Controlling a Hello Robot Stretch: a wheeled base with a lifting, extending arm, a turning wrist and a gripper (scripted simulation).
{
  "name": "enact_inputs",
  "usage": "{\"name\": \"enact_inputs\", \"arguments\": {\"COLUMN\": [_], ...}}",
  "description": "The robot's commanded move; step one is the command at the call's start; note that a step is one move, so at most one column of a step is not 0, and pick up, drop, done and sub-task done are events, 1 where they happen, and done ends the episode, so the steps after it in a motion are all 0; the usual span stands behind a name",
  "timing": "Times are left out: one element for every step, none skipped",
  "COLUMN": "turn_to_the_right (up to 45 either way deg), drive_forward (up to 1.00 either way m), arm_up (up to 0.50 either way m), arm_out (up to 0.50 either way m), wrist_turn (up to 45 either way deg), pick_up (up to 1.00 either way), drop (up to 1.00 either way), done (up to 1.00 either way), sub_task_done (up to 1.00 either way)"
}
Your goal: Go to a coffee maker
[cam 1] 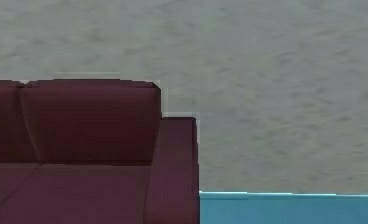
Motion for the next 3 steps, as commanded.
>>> {"name": "enact_inputs", "arguments": {"turn_to_the_right": [-45.0,-42.0,0.0], "drive_forward": [0.00,0.00,1.00], "arm_up": [0.00,0.00,0.00], "arm_out": [0.00,0.00,0.00], "wrist_turn": [0.0,0.0,0.0], "pick_up": [0.00,0.00,0.00], "drop": [0.00,0.00,0.00], "done": [0.00,0.00,0.00], "sub_task_done": [0.00,0.00,0.00]}}
